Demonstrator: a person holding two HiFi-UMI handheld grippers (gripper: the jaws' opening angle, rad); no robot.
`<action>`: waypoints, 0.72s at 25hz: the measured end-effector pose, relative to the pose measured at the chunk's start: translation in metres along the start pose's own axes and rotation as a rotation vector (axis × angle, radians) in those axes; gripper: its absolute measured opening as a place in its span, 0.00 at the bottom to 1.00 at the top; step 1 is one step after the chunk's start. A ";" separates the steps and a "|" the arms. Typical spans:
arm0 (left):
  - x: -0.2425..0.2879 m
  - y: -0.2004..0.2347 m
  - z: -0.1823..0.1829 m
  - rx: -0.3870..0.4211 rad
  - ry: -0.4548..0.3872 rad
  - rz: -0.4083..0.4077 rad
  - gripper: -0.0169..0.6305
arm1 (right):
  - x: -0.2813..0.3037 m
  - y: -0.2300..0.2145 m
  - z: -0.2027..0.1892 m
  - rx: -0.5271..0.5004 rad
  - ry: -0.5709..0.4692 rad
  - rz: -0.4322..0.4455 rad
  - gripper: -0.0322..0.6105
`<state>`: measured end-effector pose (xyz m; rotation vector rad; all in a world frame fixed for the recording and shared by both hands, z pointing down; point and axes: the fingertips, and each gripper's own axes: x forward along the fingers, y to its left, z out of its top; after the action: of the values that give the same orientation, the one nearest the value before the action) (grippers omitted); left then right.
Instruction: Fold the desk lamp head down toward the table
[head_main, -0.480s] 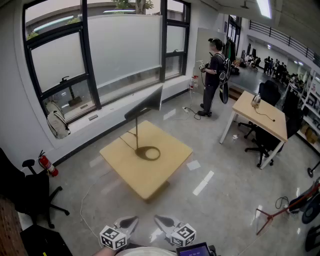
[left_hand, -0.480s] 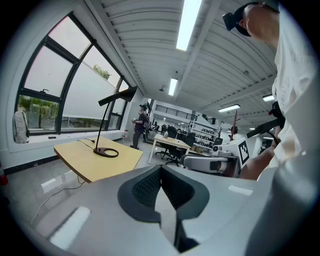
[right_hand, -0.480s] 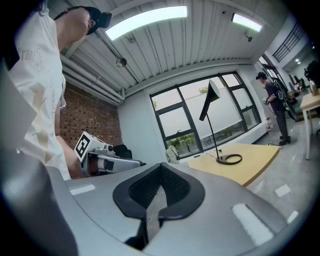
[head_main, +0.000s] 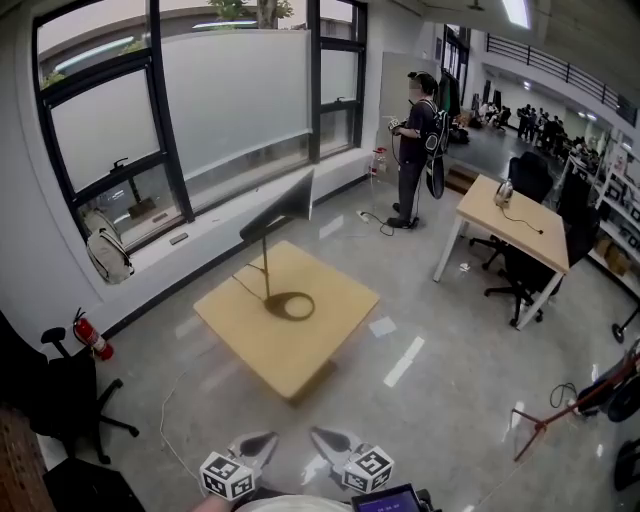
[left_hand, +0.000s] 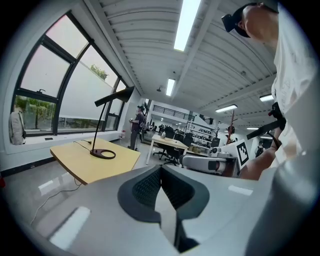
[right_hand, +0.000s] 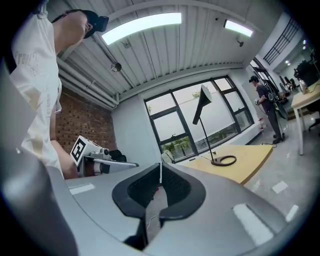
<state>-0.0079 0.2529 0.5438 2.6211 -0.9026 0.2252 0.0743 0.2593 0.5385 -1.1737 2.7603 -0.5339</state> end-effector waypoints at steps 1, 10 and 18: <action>0.000 0.001 0.000 0.001 -0.004 0.001 0.03 | 0.000 -0.001 -0.001 -0.004 0.002 -0.002 0.09; -0.013 0.014 -0.002 -0.025 -0.031 0.063 0.03 | 0.013 0.001 -0.006 -0.011 0.040 0.016 0.09; -0.025 0.022 -0.002 -0.045 -0.048 0.114 0.03 | 0.025 0.006 -0.013 0.002 0.073 0.047 0.08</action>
<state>-0.0412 0.2522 0.5455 2.5467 -1.0623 0.1690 0.0501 0.2490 0.5494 -1.1081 2.8400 -0.5854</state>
